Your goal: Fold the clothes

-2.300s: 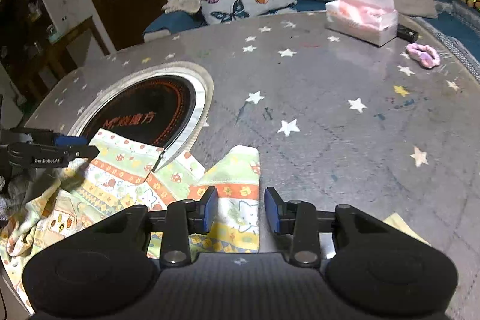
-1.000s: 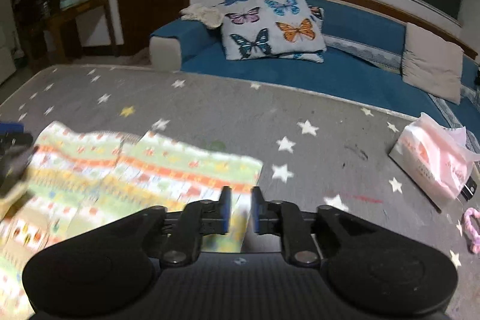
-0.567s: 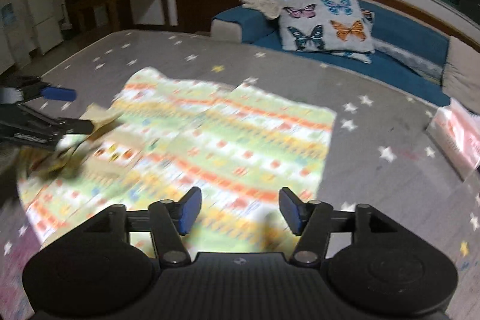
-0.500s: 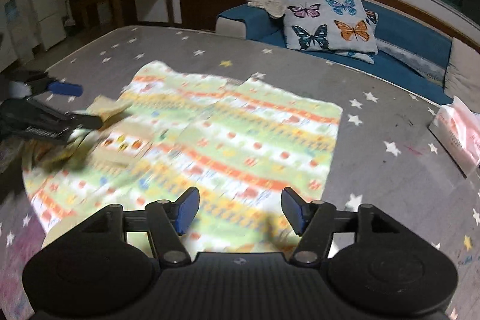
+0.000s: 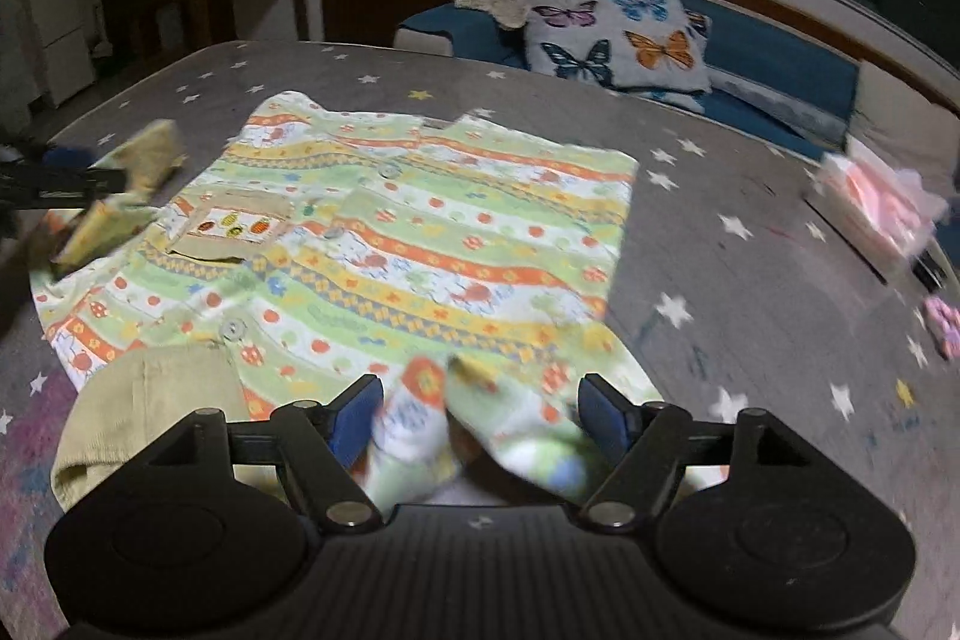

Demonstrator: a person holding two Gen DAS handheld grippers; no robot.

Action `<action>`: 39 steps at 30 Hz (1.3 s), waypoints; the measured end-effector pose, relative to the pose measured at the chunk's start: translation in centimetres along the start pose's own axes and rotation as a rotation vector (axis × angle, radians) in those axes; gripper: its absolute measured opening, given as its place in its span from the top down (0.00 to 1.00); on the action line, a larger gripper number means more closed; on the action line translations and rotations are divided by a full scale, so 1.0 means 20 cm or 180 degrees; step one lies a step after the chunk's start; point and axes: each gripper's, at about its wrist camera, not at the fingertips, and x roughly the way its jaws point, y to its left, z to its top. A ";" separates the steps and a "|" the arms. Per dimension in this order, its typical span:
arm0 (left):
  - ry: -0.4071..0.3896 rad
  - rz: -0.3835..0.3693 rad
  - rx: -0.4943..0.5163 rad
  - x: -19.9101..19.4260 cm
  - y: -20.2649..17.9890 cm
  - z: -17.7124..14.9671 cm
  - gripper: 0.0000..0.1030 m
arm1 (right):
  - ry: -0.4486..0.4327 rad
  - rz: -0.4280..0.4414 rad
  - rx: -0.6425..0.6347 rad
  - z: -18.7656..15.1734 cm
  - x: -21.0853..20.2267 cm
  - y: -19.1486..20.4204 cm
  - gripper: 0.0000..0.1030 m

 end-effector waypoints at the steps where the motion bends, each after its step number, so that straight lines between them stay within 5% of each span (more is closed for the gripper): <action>1: 0.0032 0.0074 -0.0074 0.00 0.04 -0.03 0.49 | 0.0001 -0.0021 0.0046 -0.02 -0.01 -0.01 0.28; 12: 0.0245 0.0917 -0.0708 -0.08 0.40 -0.26 0.47 | -0.0035 -0.0302 0.0440 -0.23 -0.16 -0.12 0.26; 21: 0.0330 0.1141 -0.0893 -0.16 0.51 -0.33 0.47 | -0.0103 -0.0657 0.0838 -0.39 -0.33 -0.22 0.24; 26: 0.0257 0.1060 -0.0962 -0.22 0.50 -0.30 0.38 | -0.0310 -0.0764 0.0844 -0.34 -0.40 -0.26 0.24; 31: 0.0075 0.0791 -0.0835 -0.29 0.40 -0.23 0.15 | -0.0254 -0.0873 0.0963 -0.37 -0.34 -0.34 0.24; 39: 0.0040 0.0210 -0.0454 -0.27 0.12 -0.15 0.06 | -0.0209 -0.1162 0.1157 -0.46 -0.35 -0.49 0.26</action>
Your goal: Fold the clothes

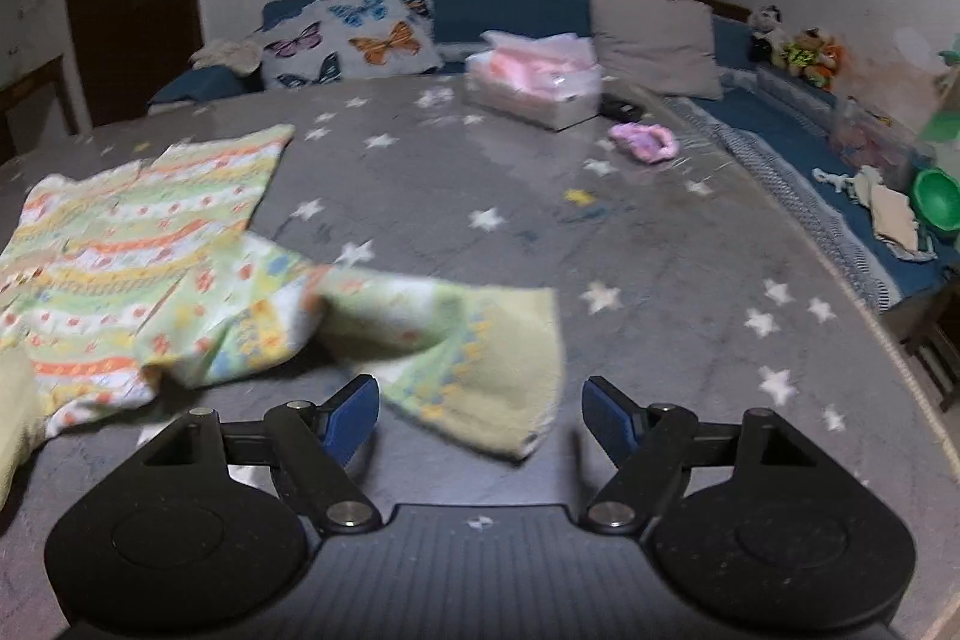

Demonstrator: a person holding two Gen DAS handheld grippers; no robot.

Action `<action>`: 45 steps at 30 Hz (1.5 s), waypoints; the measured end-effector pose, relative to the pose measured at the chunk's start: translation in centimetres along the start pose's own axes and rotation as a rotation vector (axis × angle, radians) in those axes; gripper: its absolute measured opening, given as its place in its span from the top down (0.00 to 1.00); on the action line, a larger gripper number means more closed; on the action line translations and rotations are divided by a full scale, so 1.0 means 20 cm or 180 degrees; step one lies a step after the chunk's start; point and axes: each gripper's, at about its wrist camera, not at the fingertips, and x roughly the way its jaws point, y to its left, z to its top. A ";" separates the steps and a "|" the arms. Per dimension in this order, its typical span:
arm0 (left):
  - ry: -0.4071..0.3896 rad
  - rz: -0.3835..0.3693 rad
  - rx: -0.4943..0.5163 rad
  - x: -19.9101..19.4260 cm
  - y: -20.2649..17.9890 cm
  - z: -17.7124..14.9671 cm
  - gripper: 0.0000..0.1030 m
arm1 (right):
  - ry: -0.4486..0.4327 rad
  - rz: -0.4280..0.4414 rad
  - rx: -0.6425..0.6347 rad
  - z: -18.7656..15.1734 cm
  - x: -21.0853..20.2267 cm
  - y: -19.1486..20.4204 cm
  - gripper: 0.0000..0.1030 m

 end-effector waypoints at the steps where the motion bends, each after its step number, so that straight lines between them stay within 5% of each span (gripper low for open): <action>1: -0.0005 -0.0061 0.0057 0.00 -0.05 0.00 0.05 | -0.0022 -0.0035 -0.0001 0.01 0.00 -0.02 0.26; 11: -0.0121 -0.0506 0.0391 -0.05 -0.36 0.05 0.02 | 0.0112 0.0065 -0.0237 -0.01 0.07 -0.03 0.25; 21: -0.0251 -0.0974 0.0742 -0.12 -0.65 0.06 0.00 | -0.0126 -0.0558 -0.0709 0.11 0.20 -0.02 0.19; 29: -0.0245 -0.1208 0.0938 -0.15 -0.78 0.01 0.00 | -0.0169 -0.0767 -0.0337 0.22 0.30 -0.12 0.19; 38: -0.0171 -0.1351 0.1077 -0.16 -0.84 -0.06 0.00 | -0.0080 -0.1117 -0.0429 0.25 0.41 -0.10 0.18; 45: -0.0103 -0.1428 0.1174 -0.13 -0.88 -0.10 0.00 | -0.0055 -0.0760 -0.0281 0.20 0.38 -0.12 0.16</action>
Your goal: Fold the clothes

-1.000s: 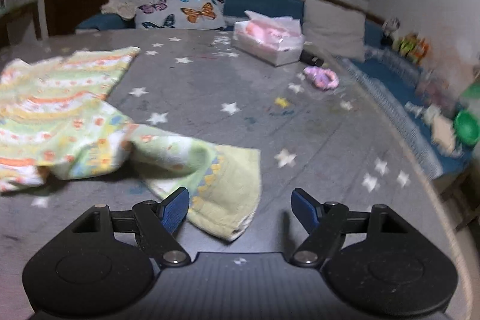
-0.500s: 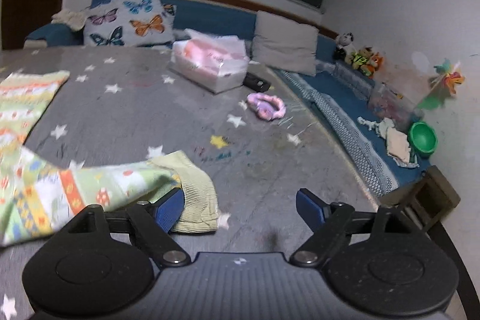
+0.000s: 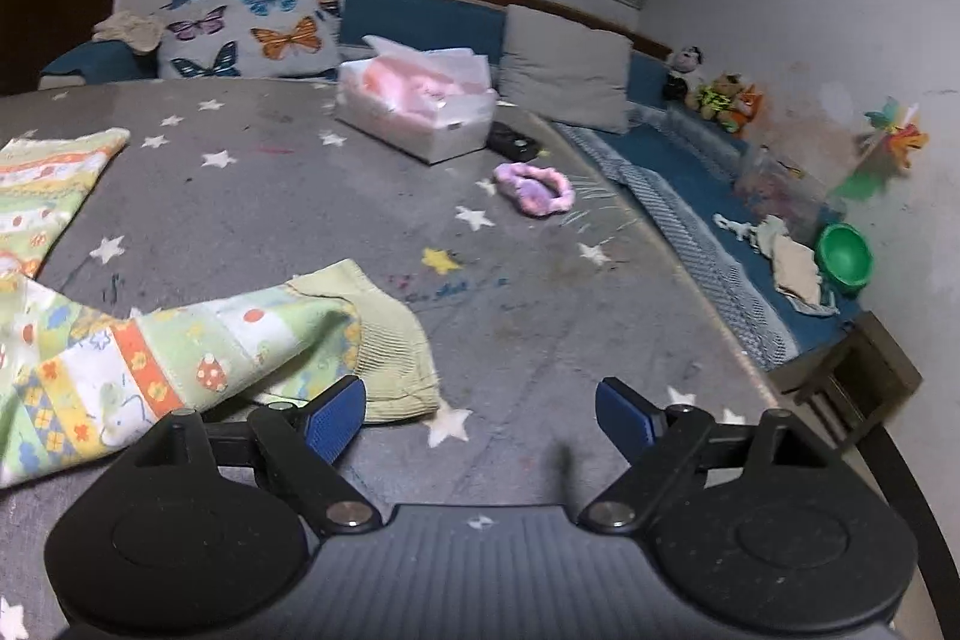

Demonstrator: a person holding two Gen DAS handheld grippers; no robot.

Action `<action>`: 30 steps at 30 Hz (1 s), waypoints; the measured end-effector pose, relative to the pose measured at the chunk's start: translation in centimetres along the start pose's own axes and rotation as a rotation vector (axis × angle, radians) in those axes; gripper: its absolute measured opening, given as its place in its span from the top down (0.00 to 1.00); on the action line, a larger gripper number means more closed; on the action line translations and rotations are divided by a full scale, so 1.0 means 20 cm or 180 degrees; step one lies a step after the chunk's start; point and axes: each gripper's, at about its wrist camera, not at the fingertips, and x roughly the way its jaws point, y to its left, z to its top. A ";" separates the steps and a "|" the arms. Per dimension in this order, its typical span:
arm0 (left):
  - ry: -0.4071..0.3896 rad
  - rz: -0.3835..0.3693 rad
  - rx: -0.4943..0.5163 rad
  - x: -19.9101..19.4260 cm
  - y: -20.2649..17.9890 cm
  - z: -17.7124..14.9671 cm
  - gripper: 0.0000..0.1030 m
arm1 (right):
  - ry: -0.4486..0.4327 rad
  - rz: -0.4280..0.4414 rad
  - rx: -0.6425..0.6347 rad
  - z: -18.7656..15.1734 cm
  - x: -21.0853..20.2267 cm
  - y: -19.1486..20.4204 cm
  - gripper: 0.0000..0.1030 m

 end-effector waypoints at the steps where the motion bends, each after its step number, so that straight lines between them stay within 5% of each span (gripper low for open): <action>1: 0.0020 -0.0001 0.0014 0.01 -0.01 -0.01 0.00 | -0.0014 -0.0006 0.0015 0.01 0.02 0.00 0.16; 8: 0.0044 -0.0004 0.0006 0.02 -0.02 -0.02 0.00 | -0.0111 -0.0357 0.0093 0.18 0.12 0.00 0.15; 14: 0.0027 -0.0050 -0.0040 0.03 -0.01 -0.03 0.00 | -0.0182 0.0352 0.0073 0.27 0.01 0.17 0.10; 20: 0.0009 -0.0099 -0.0110 0.04 0.00 -0.04 0.00 | 0.0023 0.0492 -0.0259 0.28 0.07 0.44 0.10; 30: -0.0034 -0.0165 -0.0174 0.04 0.02 -0.05 0.00 | 0.0009 -0.0193 -0.0313 0.09 -0.07 0.29 0.06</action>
